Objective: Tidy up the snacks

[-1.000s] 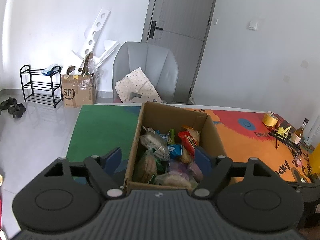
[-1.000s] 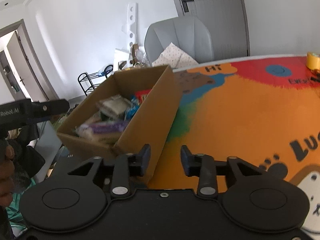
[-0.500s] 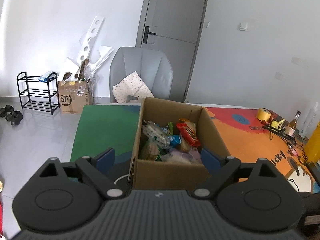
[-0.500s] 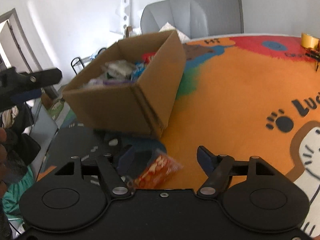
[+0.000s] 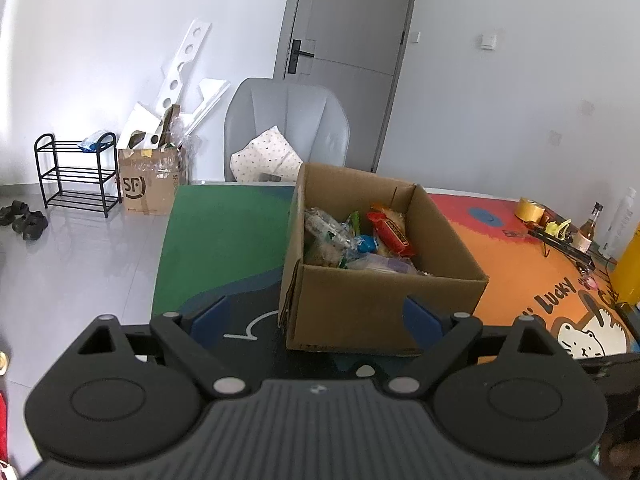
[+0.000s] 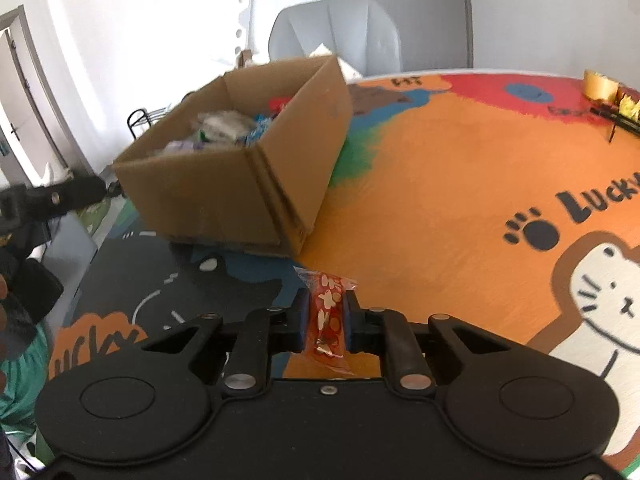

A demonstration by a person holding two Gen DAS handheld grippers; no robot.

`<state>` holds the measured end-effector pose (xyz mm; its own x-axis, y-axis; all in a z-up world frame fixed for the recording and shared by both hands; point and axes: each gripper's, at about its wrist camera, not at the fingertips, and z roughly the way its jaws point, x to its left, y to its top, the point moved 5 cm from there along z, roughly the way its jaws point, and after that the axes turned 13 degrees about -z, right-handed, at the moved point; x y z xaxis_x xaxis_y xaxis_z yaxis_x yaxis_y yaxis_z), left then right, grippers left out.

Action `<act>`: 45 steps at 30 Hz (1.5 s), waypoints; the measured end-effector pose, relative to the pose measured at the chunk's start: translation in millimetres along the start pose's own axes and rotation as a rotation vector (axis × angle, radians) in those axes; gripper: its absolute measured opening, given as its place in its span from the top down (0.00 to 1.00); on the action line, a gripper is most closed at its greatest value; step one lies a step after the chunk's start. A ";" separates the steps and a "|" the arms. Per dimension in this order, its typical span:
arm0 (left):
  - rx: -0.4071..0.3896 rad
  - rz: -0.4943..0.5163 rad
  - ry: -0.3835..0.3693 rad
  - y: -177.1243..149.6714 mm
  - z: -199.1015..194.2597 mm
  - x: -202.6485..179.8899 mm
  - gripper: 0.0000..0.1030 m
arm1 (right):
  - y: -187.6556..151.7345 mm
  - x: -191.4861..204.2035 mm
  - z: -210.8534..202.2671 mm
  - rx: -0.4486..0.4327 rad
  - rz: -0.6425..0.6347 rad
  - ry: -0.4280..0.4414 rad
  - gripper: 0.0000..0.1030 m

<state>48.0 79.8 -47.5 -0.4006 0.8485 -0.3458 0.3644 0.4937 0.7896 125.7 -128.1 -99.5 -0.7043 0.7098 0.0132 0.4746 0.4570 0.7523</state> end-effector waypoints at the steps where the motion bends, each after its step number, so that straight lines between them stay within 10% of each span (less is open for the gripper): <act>1: -0.001 -0.001 -0.001 0.2 -0.4 0.4 0.10 | 2.7 -0.6 -1.8 -0.009 -0.002 -0.005 0.86; 29: -0.060 -0.170 0.021 37.2 -6.8 69.2 0.10 | 130.1 39.9 3.3 -0.177 -0.128 -0.046 0.85; 45: -0.055 -0.159 0.019 40.9 -8.0 62.6 0.07 | 117.5 30.4 -18.0 -0.175 -0.061 -0.049 0.49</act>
<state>31.2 151.6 -32.8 -0.4653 0.7567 -0.4592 0.2486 0.6096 0.7527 150.5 -62.4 1.1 -0.7002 0.7111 -0.0645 0.3300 0.4024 0.8539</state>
